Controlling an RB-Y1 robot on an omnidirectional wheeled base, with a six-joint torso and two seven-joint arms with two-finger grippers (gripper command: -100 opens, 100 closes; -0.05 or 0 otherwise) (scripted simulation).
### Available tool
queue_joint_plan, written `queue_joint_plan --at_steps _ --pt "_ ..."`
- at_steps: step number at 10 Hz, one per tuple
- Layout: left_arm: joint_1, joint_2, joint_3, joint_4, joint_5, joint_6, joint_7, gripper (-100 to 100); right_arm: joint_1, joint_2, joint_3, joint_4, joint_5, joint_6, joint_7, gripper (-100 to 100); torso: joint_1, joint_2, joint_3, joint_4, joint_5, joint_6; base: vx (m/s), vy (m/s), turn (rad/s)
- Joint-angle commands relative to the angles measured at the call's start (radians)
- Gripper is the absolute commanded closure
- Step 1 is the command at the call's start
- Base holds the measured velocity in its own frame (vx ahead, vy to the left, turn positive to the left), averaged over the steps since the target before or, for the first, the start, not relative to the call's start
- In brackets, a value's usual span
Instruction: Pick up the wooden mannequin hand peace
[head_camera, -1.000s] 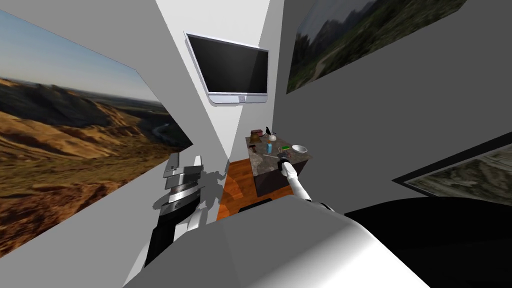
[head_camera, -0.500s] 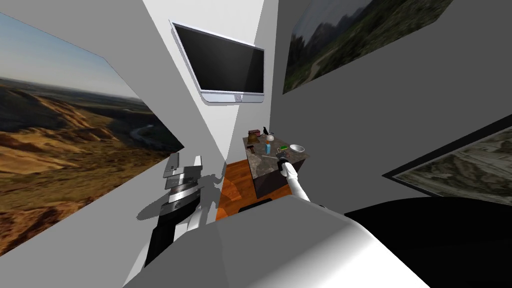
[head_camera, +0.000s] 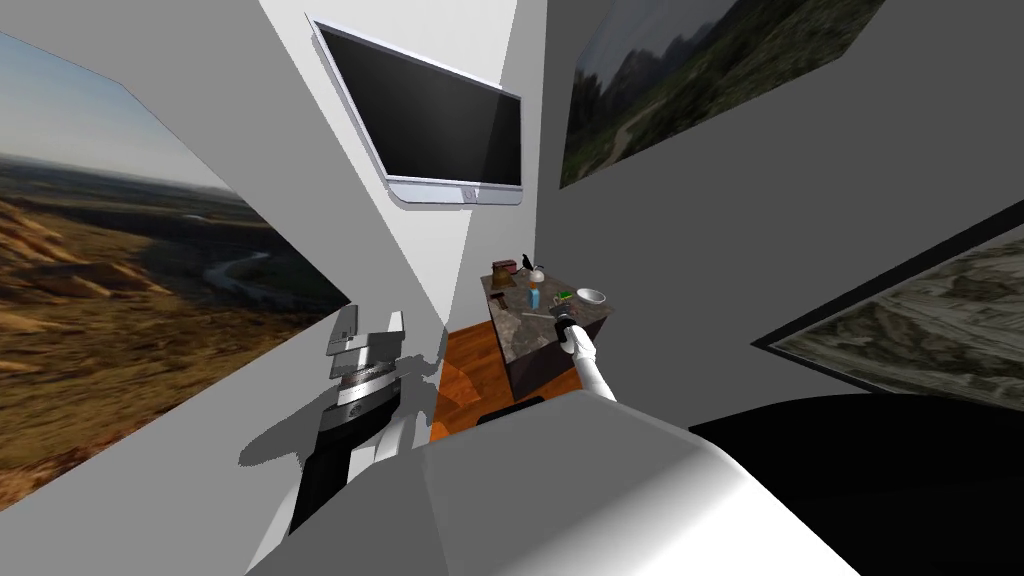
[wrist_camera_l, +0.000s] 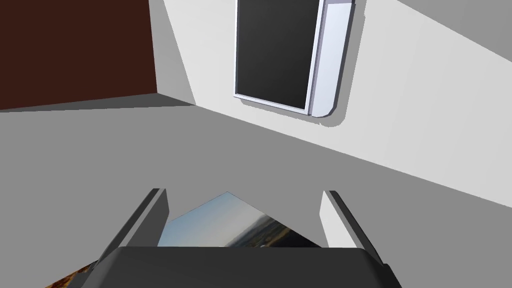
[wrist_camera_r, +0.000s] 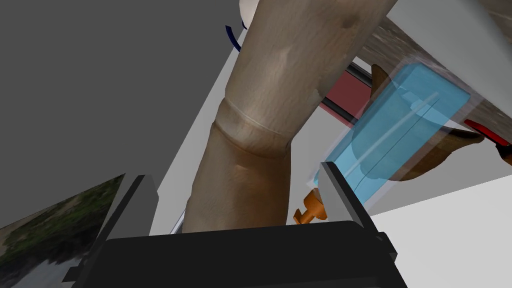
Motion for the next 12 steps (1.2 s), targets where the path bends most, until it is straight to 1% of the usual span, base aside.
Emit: queue_joint_plan --at_steps 1,2,3,4,5,6,7,8,9,10,11,12 --pt "0.000 0.000 0.000 0.000 0.000 0.000 0.000 0 -0.002 0.036 -0.045 -0.015 -0.048 -0.050 0.050 -100 0.000 0.000 0.000 0.000 0.000 0.000 0.052 0.033 -0.255" --pt "0.000 0.000 0.000 0.000 0.000 0.000 0.000 0 -0.002 0.036 -0.045 -0.015 -0.048 -0.076 0.080 -100 0.000 -0.001 0.000 0.000 0.000 0.001 0.063 0.051 -0.148" --pt "0.000 0.000 0.000 0.000 0.000 0.000 0.000 0 -0.002 0.036 -0.045 -0.015 -0.048 -0.086 0.109 -100 0.001 -0.001 -0.001 0.000 0.000 0.000 0.036 0.024 0.017" --pt "0.000 0.000 0.000 0.000 0.000 0.000 0.000 0 -0.003 0.066 -0.080 -0.029 -0.096 -0.126 0.135 -100 0.000 0.000 0.000 0.000 0.000 0.000 0.076 0.029 -0.273" --pt "0.000 0.000 0.000 0.000 0.000 0.000 0.000 0 -0.003 0.066 -0.080 -0.029 -0.096 -0.152 0.162 -100 0.000 -0.002 -0.001 0.000 0.000 0.001 0.056 0.043 -0.168" --pt "0.000 0.000 0.000 0.000 0.000 0.000 0.000 0 -0.003 0.066 -0.080 -0.029 -0.096 -0.158 0.190 -100 0.001 -0.001 -0.001 0.000 0.000 0.000 -0.004 0.008 -0.005" --pt "0.000 0.000 0.000 0.000 0.000 0.000 0.000 0 -0.003 0.095 -0.115 -0.044 -0.144 -0.202 0.223 -100 -0.001 0.002 0.001 0.000 0.000 0.000 0.004 0.060 -0.170" --pt "0.000 0.000 0.000 0.000 0.000 0.000 0.000 0 -0.003 0.095 -0.115 -0.044 -0.144 -0.229 0.254 -100 0.001 0.002 0.001 0.000 0.000 0.001 0.004 0.062 -0.177" --pt "0.000 0.000 0.000 0.000 0.000 0.000 0.000 0 -0.003 0.095 -0.115 -0.044 -0.144 -0.231 0.272 -100 0.002 0.002 0.001 0.001 0.000 0.000 0.001 0.020 -0.056" --pt "0.000 0.000 0.000 0.000 0.000 0.000 0.000 0 -0.004 0.092 -0.111 -0.043 -0.141 -0.220 0.253 -100 0.000 0.002 0.001 0.001 0.000 0.000 0.000 0.000 0.000" --pt "0.000 0.000 0.000 0.000 0.000 0.000 0.000 0 -0.004 0.093 -0.112 -0.043 -0.142 -0.224 0.259 100 -0.002 0.002 0.001 0.001 0.000 0.000 -0.002 0.005 0.018" --pt "0.000 0.000 0.000 0.000 0.000 0.000 0.000 0 -0.004 0.094 -0.110 -0.041 -0.141 -0.224 0.258 100 -0.002 0.003 0.002 0.002 0.001 0.002 0.002 0.002 -0.012"
